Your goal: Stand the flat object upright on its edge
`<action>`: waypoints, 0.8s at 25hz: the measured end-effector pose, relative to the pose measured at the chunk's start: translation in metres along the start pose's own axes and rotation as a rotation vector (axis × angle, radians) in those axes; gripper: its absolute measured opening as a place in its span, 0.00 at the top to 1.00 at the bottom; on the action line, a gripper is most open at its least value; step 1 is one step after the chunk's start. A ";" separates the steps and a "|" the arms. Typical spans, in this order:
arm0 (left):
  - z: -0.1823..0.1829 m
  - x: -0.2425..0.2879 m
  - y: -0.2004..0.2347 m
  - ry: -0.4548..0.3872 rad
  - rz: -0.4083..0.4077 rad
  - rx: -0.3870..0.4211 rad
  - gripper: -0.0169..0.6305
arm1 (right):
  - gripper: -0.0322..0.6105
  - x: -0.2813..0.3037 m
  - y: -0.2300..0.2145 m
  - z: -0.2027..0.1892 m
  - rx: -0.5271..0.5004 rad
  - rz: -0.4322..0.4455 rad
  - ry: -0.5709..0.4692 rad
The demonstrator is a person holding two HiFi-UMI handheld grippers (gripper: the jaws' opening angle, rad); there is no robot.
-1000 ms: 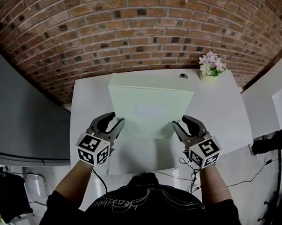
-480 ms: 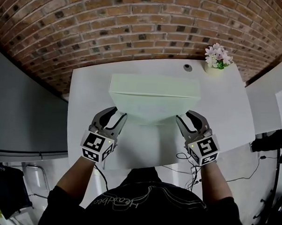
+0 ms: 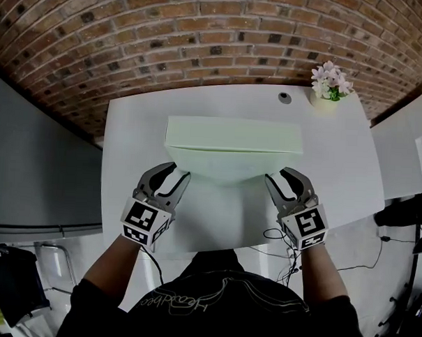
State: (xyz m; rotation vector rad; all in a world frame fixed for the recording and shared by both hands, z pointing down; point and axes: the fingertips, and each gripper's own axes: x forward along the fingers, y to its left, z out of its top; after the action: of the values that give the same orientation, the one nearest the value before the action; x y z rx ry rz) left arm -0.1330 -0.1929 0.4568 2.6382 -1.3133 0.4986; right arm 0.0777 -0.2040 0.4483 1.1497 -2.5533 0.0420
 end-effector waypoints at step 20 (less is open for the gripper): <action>-0.009 -0.003 -0.002 0.029 -0.060 -0.009 0.75 | 0.73 -0.009 0.008 -0.003 0.026 0.008 0.008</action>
State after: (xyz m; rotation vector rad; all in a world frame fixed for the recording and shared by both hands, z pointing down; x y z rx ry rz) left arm -0.1351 -0.1866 0.4636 2.6439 -1.2218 0.5185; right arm 0.0781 -0.1916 0.4494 1.1469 -2.5571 0.0820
